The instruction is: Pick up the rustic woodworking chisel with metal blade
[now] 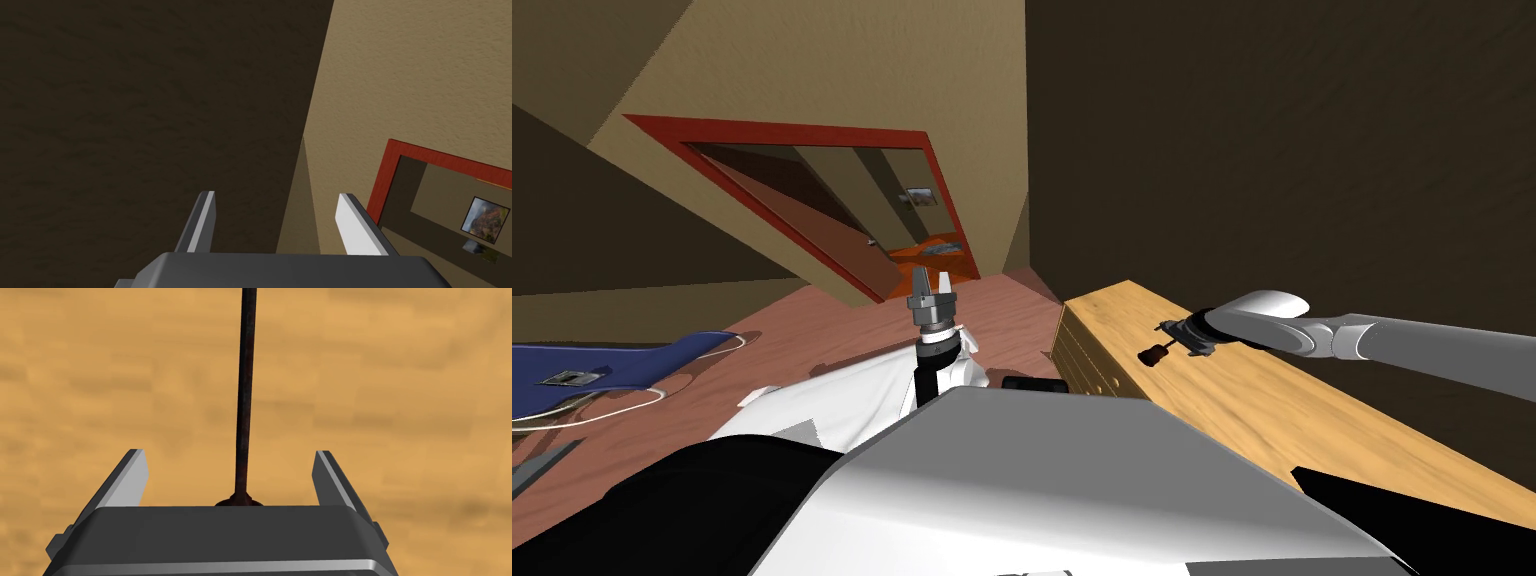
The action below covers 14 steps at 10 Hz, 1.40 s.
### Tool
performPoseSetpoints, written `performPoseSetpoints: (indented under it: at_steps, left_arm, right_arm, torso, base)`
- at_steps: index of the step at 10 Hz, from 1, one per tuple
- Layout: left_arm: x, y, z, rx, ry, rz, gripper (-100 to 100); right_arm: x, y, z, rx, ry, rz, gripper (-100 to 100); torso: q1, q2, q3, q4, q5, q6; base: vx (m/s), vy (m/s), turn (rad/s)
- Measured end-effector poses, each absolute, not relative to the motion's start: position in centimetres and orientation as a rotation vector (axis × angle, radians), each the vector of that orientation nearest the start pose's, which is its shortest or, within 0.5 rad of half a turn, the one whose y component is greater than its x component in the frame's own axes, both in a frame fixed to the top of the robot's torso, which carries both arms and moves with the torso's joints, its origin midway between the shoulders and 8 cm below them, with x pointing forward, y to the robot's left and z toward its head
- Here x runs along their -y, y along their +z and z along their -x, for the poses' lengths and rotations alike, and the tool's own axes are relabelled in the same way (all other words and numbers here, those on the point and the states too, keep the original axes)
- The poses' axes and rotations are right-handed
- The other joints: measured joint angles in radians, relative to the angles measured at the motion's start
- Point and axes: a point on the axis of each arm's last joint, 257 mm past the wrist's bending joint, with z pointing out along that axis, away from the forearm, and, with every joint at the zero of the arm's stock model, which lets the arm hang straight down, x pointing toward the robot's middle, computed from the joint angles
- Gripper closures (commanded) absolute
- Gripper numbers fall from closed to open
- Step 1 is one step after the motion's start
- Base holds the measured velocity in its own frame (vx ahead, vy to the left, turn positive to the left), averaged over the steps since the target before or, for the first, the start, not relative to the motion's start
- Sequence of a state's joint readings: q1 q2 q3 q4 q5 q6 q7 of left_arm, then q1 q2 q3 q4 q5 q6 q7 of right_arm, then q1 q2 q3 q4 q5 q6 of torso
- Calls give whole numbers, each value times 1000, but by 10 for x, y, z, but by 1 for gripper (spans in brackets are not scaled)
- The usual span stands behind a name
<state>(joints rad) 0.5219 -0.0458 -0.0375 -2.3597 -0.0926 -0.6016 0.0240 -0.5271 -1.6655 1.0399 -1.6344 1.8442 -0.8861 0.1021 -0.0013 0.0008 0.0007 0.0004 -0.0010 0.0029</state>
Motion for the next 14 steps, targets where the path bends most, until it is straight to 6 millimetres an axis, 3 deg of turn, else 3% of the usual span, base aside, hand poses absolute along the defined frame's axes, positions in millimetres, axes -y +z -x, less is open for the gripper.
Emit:
performPoseSetpoints:
  at_steps: [1, 11, 12, 14]
  left_arm:
    - [-256, 70, -309, -512, -1326, 513, 0]
    - [-256, 70, -309, -512, -1326, 513, 0]
    - [-256, 70, -309, -512, -1327, 513, 0]
    - [-256, 70, -309, -512, -1327, 513, 0]
  right_arm:
    - [562, -273, -336, -1710, -518, 2729, -100]
    - [594, -294, -322, -1586, -521, 2787, -100]
    - [594, -294, -322, -1579, -523, 2790, 100]
    - [595, -294, -322, -1582, -522, 2791, 100]
  torso:
    - [1, -1, -1, 0, 0, 0]
    - [5, -7, -4, -2, 1, 0]
    - [3, -5, -3, -1, 1, -1]
    - [1, -3, -2, -1, 0, -1]
  base:
    - [42, 41, -123]
    - [69, 53, -80]
    - [5, 5, 5]
    - [1, 1, -6]
